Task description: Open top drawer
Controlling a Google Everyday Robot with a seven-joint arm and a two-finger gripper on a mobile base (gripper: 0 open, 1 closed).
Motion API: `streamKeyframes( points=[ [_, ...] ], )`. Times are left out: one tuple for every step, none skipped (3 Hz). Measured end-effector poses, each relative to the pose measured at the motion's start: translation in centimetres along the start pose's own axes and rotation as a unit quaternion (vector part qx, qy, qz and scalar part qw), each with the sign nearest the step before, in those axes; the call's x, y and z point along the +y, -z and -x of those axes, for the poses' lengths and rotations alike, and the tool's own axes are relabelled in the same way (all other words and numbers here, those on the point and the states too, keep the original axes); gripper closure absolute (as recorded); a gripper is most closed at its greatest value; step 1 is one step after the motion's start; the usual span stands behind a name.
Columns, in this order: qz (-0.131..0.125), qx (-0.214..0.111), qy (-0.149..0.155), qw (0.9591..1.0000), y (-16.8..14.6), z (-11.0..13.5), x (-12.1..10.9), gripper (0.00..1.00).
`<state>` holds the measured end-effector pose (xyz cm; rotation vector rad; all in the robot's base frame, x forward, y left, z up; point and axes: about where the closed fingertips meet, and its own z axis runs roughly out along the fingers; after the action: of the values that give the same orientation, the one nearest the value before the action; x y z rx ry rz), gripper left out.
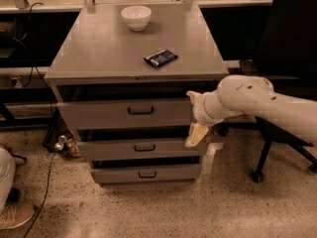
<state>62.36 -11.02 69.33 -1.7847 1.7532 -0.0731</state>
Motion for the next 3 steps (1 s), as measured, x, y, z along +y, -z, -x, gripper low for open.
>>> streamKeyframes(
  points=[
    [-0.01,-0.002,0.012,0.9999,-1.2,0.5,-1.6,0.0],
    [-0.007,-0.012,0.02,0.9997,-2.5,1.0,-2.8,0.0],
    [0.004,-0.022,0.026,0.9994,-4.2,1.5,-3.7,0.0]
  ],
)
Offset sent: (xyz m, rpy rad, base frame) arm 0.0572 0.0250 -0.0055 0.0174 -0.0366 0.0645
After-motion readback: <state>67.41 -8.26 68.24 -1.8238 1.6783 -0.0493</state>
